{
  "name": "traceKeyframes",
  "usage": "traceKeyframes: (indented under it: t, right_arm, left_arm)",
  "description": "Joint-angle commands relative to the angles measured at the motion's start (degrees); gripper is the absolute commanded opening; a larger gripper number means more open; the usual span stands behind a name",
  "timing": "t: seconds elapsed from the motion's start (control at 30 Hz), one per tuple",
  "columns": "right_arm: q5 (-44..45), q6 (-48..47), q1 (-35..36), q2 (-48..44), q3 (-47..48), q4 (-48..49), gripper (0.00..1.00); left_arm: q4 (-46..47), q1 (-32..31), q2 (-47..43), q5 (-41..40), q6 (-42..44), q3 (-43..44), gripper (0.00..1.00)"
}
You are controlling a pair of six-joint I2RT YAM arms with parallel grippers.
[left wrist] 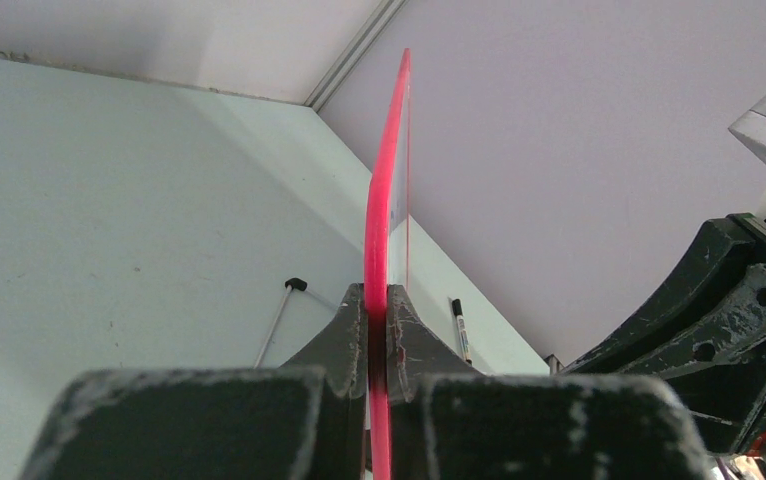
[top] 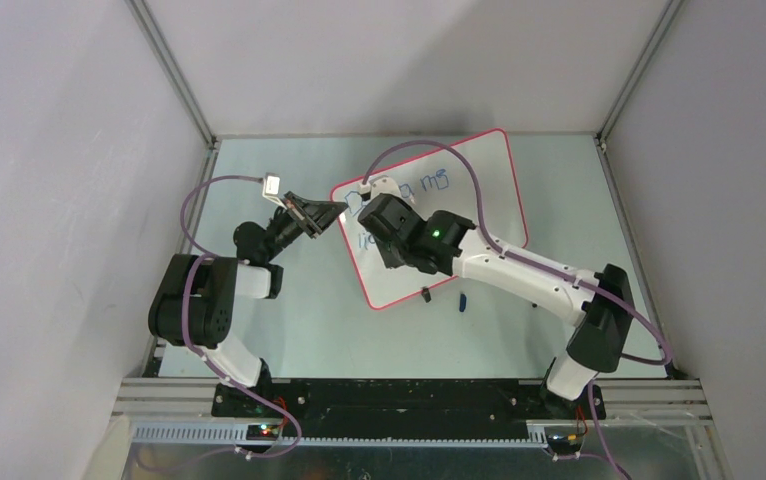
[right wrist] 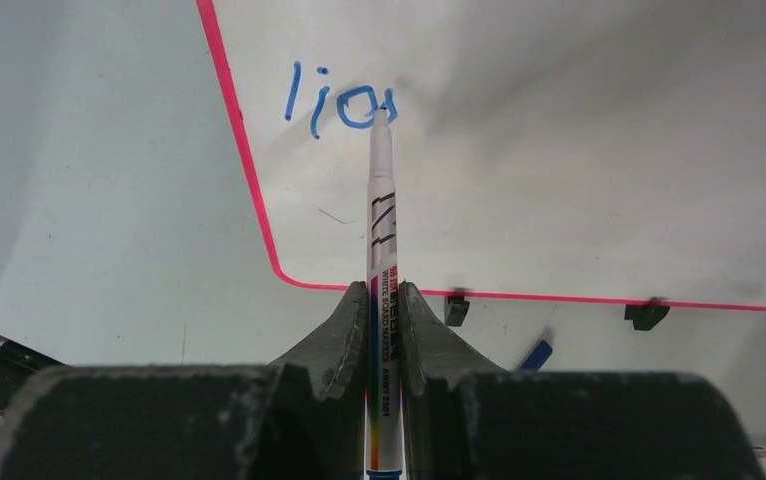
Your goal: Write a sentence on the whiteboard
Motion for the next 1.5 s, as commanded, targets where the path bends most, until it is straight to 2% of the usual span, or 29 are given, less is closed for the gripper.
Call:
traceKeyframes:
  t: [0.0, 1.07, 1.47]
  right_arm:
    - [0.1, -0.4, -0.5, 1.0, 2.9, -0.3, 0.0]
    - [-2.2, 0.1, -1.7, 4.1, 3.4, -0.7, 0.0]
    - [-2.0, 1.7, -1.1, 2.4, 0.0, -1.6, 0.0]
  left_arm:
    - [2.9, -0.6, -1.7, 1.6, 4.0, -0.8, 0.0]
    - [2.9, -0.6, -1.9, 1.6, 4.0, -0.8, 0.0]
    - [2.9, -0.6, -1.9, 1.6, 4.0, -0.9, 0.0]
